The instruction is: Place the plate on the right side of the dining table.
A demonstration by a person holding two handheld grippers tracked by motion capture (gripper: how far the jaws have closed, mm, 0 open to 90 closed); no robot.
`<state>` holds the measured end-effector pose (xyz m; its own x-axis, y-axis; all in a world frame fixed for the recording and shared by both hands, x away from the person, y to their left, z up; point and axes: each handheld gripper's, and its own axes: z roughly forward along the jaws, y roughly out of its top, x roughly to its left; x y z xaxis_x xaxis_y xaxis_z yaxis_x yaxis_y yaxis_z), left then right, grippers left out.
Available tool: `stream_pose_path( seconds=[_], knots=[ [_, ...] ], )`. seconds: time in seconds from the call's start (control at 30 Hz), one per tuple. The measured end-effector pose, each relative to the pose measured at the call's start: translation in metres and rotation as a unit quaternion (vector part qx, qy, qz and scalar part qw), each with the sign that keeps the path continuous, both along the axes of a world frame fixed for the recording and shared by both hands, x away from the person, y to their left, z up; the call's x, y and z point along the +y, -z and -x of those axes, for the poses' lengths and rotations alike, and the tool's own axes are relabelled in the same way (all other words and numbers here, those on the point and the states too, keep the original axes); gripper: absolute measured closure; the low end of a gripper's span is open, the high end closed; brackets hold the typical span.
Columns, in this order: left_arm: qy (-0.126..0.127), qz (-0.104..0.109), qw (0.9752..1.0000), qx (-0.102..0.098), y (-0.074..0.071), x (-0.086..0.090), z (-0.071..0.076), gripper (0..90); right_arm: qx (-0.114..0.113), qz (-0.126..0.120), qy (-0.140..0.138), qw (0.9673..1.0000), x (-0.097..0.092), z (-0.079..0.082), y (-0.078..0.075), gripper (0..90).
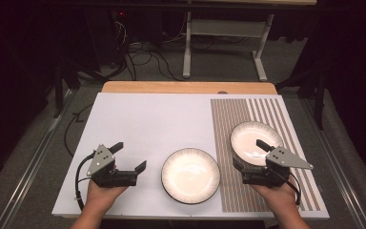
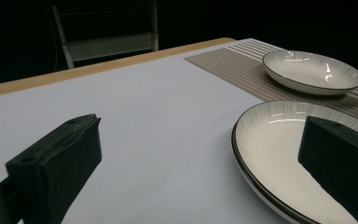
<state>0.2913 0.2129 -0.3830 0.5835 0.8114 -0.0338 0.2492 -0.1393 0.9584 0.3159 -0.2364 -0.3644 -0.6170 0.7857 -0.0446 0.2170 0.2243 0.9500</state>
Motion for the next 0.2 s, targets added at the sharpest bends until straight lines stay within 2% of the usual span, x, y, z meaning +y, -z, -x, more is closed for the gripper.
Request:
stream_pose_path(
  seconds=[0.2],
  knots=[
    [-0.004, 0.007, 1.0000, -0.003, -0.0022, 0.0009, 0.0012, 0.1, -0.003, 0.003, 0.000, 1.0000, -0.0010, 0.0015, 0.0019, 0.8]
  ],
)
